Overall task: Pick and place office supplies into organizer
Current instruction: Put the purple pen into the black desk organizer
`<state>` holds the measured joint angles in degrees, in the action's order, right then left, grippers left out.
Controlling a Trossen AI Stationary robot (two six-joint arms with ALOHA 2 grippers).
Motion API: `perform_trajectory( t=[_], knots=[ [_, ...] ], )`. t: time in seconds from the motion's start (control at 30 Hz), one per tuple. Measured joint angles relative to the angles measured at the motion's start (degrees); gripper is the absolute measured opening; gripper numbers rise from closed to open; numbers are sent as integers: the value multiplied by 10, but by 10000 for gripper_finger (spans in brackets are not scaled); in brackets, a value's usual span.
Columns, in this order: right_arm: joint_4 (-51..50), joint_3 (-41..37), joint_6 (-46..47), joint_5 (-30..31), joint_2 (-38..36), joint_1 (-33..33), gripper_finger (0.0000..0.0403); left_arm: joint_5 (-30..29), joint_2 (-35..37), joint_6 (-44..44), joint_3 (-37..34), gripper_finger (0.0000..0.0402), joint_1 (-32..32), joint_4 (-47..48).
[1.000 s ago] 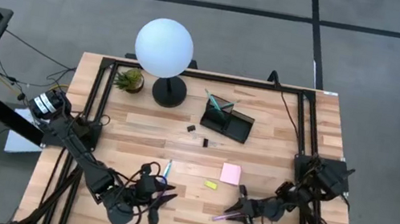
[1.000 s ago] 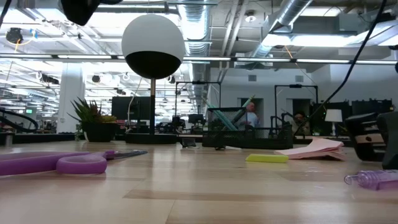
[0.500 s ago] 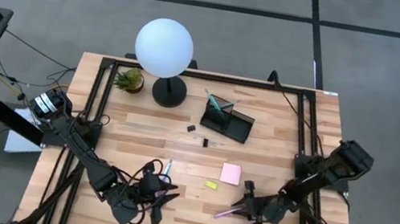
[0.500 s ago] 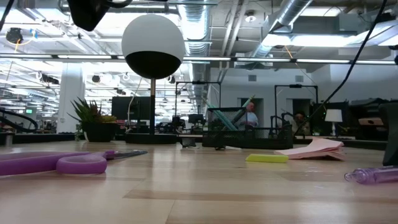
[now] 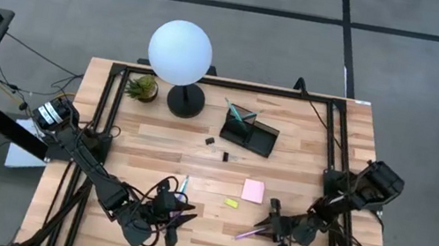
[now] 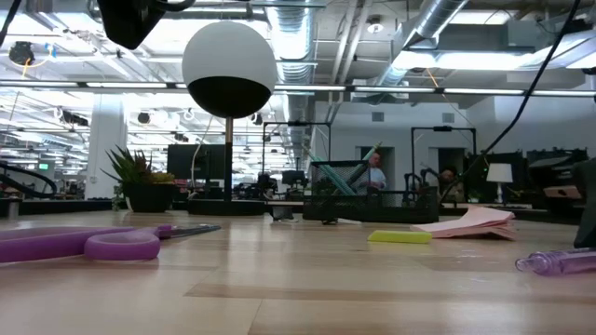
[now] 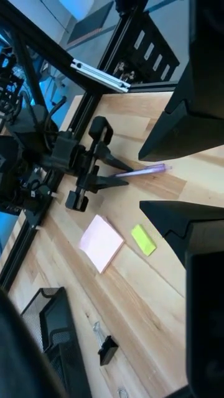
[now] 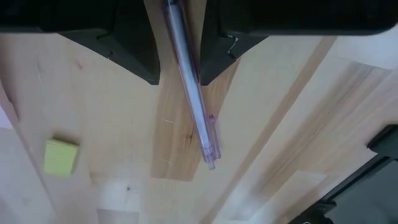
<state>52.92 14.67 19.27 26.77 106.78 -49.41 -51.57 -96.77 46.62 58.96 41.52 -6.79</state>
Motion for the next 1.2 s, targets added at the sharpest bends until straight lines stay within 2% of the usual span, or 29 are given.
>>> perform_trajectory(
  t=[0.23, 0.4, 0.57, 0.73, 1.0, 1.2],
  knots=[
    [39, -7, 2, 4, 19, -1, 111, 0, 0, 0, 0, 107, 0, 0],
    [157, -14, -7, 23, 83, -2, 110, 0, 0, 0, 0, 107, 0, 0],
    [234, -15, -30, 66, 137, -15, 111, 0, 0, 0, 0, 107, 0, 0],
    [287, -18, -19, 66, 168, -25, 110, 0, 0, 0, 0, 107, 0, 0],
    [293, -16, -27, 56, 173, -25, 109, -1, 0, -1, 0, 107, -1, 0],
    [308, -16, -28, -1, 173, -4, 85, -1, 0, -1, 0, 107, -1, 0]
  ],
)
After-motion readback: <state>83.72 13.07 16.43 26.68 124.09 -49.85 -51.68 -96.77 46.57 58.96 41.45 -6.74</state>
